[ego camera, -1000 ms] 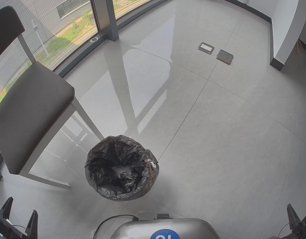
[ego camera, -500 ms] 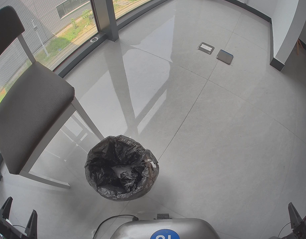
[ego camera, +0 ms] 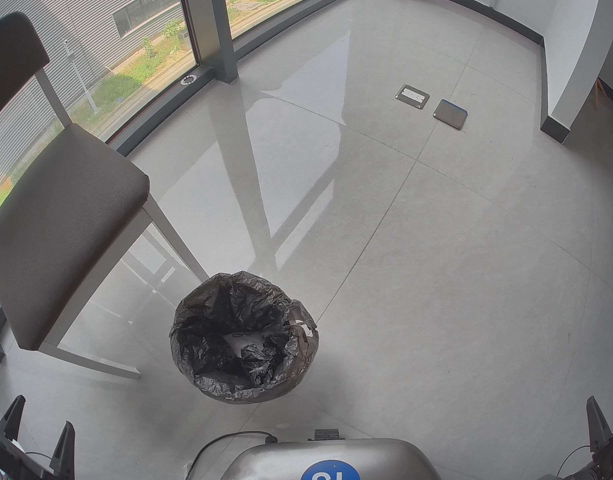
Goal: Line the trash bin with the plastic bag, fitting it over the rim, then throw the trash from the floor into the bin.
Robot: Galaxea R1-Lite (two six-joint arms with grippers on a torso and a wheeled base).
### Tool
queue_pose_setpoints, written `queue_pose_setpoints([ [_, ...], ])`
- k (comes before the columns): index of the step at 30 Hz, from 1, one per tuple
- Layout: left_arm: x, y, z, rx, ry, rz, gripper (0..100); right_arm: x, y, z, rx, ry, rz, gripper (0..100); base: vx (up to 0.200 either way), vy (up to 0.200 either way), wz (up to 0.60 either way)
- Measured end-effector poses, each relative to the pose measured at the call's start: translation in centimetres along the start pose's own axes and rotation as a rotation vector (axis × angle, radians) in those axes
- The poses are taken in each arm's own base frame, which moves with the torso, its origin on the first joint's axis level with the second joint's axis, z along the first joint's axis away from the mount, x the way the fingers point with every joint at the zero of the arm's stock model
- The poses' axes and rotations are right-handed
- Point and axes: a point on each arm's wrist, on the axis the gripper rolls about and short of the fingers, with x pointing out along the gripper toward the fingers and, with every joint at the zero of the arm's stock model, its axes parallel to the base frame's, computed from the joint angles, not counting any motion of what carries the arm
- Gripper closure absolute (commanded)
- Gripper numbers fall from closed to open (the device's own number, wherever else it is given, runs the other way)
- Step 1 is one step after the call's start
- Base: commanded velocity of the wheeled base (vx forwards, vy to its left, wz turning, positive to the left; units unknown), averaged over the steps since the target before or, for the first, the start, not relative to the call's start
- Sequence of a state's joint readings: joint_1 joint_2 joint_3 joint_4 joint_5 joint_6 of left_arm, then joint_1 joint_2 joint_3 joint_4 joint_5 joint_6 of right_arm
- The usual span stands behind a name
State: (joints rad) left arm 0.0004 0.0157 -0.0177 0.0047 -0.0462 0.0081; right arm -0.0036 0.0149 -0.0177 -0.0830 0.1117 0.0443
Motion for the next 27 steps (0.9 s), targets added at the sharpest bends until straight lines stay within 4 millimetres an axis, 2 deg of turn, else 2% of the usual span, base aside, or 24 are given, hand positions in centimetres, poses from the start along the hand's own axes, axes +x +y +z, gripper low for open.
queue_pose_setpoints([
  [5,0.0,0.0,0.0,0.0,0.0,0.0,0,0.0,0.0,-0.06,-0.041,0.005,0.01,0,0.0,0.0,0.0],
  [13,0.0,0.0,0.0,0.0,0.0,0.0,0,-0.01,0.24,-0.07,-0.313,-0.007,0.116,0,0.0,0.0,0.0],
  [16,0.0,0.0,0.0,0.0,0.0,0.0,0,-0.03,0.34,-0.12,-0.305,-0.008,0.163,0,0.0,0.0,0.0],
  [21,0.0,0.0,0.0,0.0,0.0,0.0,0,-0.03,0.37,-0.21,-0.17,0.012,0.178,0,0.0,0.0,0.0],
  [27,0.0,0.0,0.0,0.001,0.0,0.0,0,0.0,0.06,-0.26,-0.18,0.024,0.044,0,0.0,0.0,0.0],
])
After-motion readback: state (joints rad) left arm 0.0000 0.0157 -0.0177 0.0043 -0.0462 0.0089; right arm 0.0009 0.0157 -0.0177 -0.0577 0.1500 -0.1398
